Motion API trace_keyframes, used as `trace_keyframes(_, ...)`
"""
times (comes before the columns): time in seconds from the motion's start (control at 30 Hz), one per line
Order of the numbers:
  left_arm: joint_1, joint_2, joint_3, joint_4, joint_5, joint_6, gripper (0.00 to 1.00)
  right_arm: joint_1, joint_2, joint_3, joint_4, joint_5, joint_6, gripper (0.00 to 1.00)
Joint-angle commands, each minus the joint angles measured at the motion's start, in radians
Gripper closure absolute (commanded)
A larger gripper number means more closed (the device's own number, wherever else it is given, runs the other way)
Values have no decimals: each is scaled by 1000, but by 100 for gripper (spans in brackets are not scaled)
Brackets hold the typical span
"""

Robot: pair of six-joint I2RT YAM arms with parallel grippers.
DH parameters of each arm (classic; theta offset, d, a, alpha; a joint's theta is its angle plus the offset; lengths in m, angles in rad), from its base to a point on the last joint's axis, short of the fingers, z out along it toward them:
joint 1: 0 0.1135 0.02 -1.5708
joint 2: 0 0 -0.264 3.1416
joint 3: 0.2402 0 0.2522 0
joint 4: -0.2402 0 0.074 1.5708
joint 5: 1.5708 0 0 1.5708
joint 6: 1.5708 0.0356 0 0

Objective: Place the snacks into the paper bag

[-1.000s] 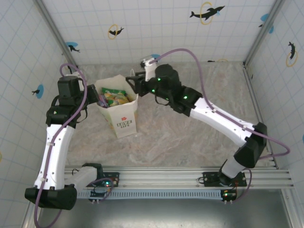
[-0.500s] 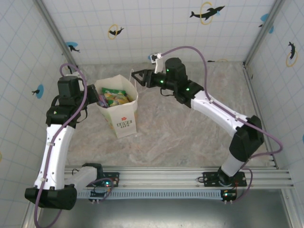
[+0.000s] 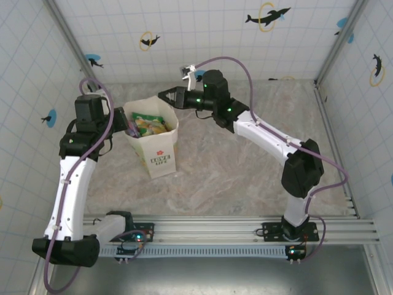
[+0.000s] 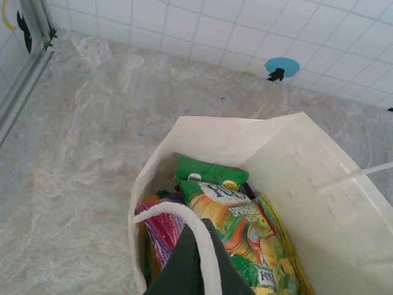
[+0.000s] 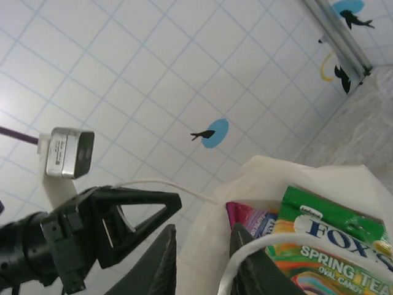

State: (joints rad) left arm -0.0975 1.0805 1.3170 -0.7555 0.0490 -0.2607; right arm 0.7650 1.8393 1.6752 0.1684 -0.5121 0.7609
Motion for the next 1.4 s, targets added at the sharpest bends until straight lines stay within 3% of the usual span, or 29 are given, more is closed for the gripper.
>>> trace_keyframes(0.0, -2, 8, 71, 36, 31, 29, 100, 0, -30, 49, 74, 25, -36, 87)
trace_keyframes(0.13, -3, 27, 94, 58, 90, 39, 100, -10, -70, 49, 23, 62, -86, 98)
trace_keyframes(0.43, -25, 105, 152, 155, 307, 25, 100, -89, -251, -55, -83, 159, -180, 100)
trace_keyframes(0.83, -239, 228, 185, 237, 337, 27, 100, -228, -509, -266, -206, 218, -216, 100)
trace_keyframes(1.0, -266, 248, 127, 309, 373, 0, 100, -319, -574, -381, -201, 181, -186, 99)
trace_keyframes(1.17, -268, 251, 78, 324, 350, 7, 100, -361, -608, -504, -163, 155, -151, 95)
trace_keyframes(1.23, -268, 254, 70, 317, 339, 10, 100, -361, -628, -553, -120, 148, -135, 84)
trace_keyframes(1.37, -268, 251, 59, 314, 324, 11, 87, -362, -661, -603, -57, 155, -130, 69)
